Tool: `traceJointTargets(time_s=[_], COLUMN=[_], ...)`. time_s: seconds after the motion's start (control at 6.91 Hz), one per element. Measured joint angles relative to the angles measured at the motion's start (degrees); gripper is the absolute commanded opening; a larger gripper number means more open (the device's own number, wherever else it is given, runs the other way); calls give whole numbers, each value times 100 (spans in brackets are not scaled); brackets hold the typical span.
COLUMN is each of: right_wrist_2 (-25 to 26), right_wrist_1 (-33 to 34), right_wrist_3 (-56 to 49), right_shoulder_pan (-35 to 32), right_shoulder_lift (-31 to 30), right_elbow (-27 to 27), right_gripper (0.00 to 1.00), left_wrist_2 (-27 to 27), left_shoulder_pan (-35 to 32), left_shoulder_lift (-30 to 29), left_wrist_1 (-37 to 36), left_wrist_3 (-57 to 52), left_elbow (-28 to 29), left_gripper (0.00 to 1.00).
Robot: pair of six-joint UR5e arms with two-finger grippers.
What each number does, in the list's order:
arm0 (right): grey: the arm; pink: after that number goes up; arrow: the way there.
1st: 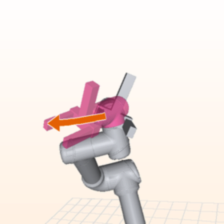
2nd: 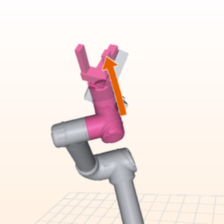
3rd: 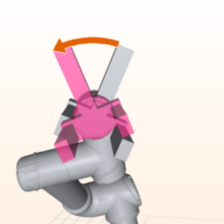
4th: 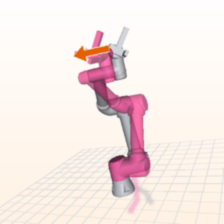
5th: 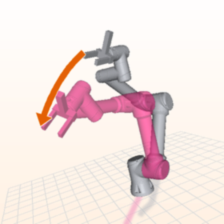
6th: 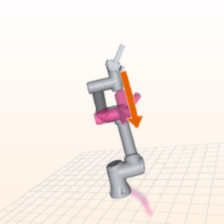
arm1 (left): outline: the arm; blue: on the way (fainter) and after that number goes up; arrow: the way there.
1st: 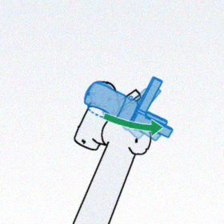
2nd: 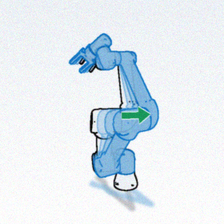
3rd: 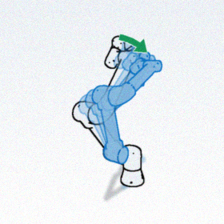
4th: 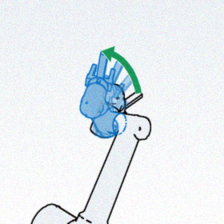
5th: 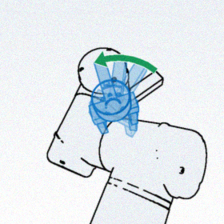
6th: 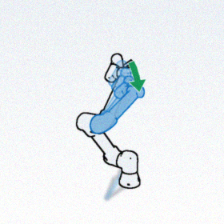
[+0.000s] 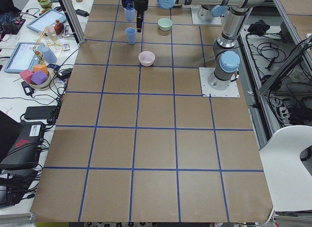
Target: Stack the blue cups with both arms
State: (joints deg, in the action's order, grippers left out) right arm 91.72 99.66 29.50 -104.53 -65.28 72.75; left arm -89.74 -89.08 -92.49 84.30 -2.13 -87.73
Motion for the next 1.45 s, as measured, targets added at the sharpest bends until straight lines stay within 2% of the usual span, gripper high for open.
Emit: traceJointTargets(time_s=[0.43, 1.45], right_wrist_2=[-165, -187], right_wrist_1=[-54, -265], right_wrist_3=[238, 179], right_shoulder_pan=[-332, -314], right_shoulder_lift=[439, 508], right_elbow=[-438, -396], right_gripper=[0, 2], left_wrist_2=[-24, -26], left_shoulder_pan=[5, -1], left_shoulder_lift=[2, 11], left_wrist_1=[-9, -1], left_wrist_3=[2, -4], left_elbow=[1, 1], left_gripper=[100, 100])
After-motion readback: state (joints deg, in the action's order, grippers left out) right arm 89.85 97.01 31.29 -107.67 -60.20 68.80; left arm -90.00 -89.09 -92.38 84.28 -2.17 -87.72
